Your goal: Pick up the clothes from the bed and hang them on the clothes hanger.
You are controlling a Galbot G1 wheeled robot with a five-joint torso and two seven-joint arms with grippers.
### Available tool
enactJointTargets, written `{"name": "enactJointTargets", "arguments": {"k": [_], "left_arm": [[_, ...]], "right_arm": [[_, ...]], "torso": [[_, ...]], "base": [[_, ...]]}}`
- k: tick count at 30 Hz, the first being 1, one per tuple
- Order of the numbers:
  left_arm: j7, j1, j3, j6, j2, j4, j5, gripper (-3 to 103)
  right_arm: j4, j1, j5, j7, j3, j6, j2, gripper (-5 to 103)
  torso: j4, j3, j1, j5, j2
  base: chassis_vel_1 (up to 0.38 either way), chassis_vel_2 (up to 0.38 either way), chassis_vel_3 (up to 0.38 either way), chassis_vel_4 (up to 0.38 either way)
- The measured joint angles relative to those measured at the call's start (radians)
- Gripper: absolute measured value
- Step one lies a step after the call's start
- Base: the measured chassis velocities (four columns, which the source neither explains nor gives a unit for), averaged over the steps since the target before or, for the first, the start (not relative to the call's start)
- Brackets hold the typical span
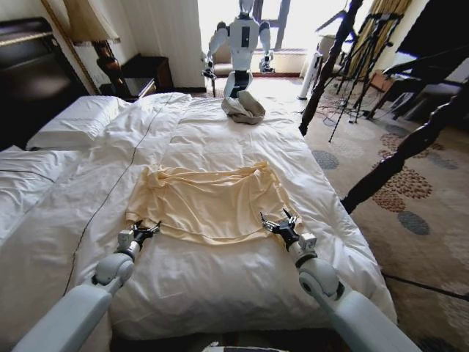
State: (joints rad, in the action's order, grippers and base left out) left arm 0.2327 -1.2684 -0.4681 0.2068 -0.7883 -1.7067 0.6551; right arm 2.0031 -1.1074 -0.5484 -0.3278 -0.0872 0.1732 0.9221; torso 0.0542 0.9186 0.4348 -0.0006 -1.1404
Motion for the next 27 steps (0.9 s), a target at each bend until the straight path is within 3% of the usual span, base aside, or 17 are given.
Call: {"name": "enactJointTargets", "arguments": {"k": [4, 7, 13, 20, 27], "left_arm": [[-0.001, -0.004, -0.003, -0.007, 0.0, 0.0, -0.011, 51], [-0.003, -0.004, -0.004, -0.018, -0.003, 0.002, -0.016, 45], [-0.005, -0.02, -0.019, -0.025, -0.003, -0.029, -0.018, 19], [0.0, -0.051, -0.047, -0.038, -0.003, -0.077, -0.038, 2], [0.001, -0.088, -0.068, -0.048, -0.006, -0.124, -0.06, 0]], "right_arm": [[0.004, -0.018, 0.002, 0.001, -0.008, -0.008, -0.007, 100], [-0.001, -0.023, 0.012, 0.002, -0.007, -0.01, -0.005, 100], [-0.016, -0.032, 0.047, -0.05, -0.002, 0.021, 0.009, 100], [-0.008, -0.056, 0.06, -0.037, 0.015, 0.04, 0.007, 100], [0.007, -0.093, 0.089, -0.035, 0.013, 0.056, -0.001, 100]], "torso": [[0.0001, 0.0, 0.0, 0.0, 0.0], [0.0001, 0.0, 0.0, 0.0, 0.0], [0.0, 0.0, 0.0, 0.0, 0.0], [0.0001, 0.0, 0.0, 0.0001, 0.0], [0.0001, 0.0, 0.0, 0.0002, 0.0]], "base": [[0.0, 0.0, 0.0, 0.0], [0.0, 0.0, 0.0, 0.0], [0.0, 0.0, 0.0, 0.0], [0.0, 0.0, 0.0, 0.0], [0.0, 0.0, 0.0, 0.0]]}}
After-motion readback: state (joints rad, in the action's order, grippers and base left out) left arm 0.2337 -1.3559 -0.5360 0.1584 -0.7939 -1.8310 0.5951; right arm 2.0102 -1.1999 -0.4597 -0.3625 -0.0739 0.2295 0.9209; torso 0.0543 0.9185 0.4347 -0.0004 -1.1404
